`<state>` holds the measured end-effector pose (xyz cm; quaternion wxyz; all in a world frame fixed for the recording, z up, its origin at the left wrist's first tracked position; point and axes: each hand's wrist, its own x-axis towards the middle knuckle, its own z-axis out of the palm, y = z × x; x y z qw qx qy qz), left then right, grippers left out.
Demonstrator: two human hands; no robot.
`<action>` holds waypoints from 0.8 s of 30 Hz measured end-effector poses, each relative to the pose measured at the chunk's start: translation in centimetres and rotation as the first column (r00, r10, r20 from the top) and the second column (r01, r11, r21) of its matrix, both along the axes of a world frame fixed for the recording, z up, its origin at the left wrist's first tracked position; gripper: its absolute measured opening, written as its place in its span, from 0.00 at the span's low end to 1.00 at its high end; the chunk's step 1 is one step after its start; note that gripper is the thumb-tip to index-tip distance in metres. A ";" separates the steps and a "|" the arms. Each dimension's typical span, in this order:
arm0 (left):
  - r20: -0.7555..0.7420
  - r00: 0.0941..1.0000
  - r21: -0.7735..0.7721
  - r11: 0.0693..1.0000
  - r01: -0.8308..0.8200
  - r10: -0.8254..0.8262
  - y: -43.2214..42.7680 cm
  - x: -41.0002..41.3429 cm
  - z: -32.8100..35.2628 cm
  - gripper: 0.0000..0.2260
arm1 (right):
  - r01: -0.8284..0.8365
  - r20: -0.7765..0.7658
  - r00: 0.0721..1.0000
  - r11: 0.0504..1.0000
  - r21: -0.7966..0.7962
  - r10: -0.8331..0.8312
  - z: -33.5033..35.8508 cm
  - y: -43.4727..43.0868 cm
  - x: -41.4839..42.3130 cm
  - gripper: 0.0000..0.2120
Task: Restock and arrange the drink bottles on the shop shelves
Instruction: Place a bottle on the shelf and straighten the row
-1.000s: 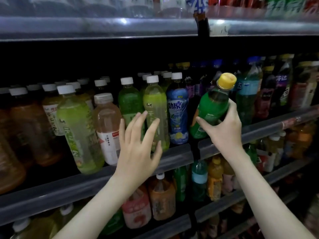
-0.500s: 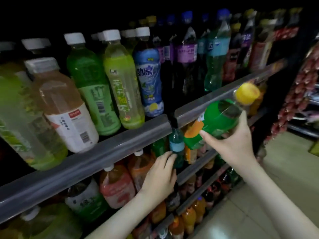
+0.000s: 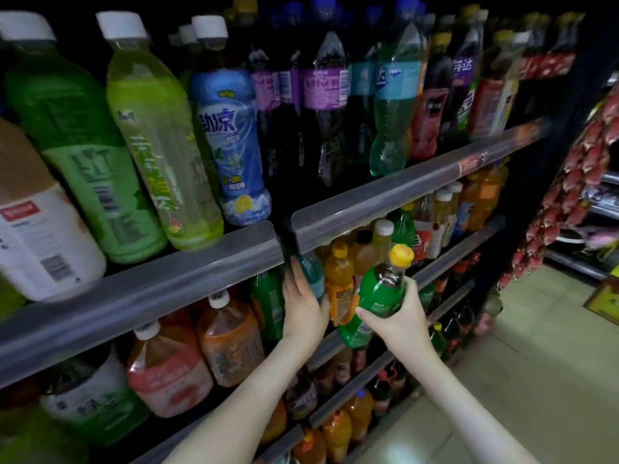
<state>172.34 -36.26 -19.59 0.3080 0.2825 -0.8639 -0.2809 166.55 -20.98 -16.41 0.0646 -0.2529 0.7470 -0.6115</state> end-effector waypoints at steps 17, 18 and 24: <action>-0.215 0.975 0.216 0.971 0.101 -0.053 2.6 4.2 -1.5 0.30 | -0.029 0.026 0.999 0.992 -0.121 0.033 -3.1 -1.5 -1.5 0.34; -0.241 0.969 0.190 0.977 0.099 -0.051 2.7 5.1 -1.8 0.31 | -0.036 0.028 0.999 0.991 -0.131 0.040 -3.3 -1.8 -1.3 0.33; -0.378 0.925 0.123 0.992 0.009 0.039 2.4 9.8 -0.2 0.34 | -0.087 0.007 0.996 0.990 -0.113 0.088 -3.8 -4.9 0.4 0.36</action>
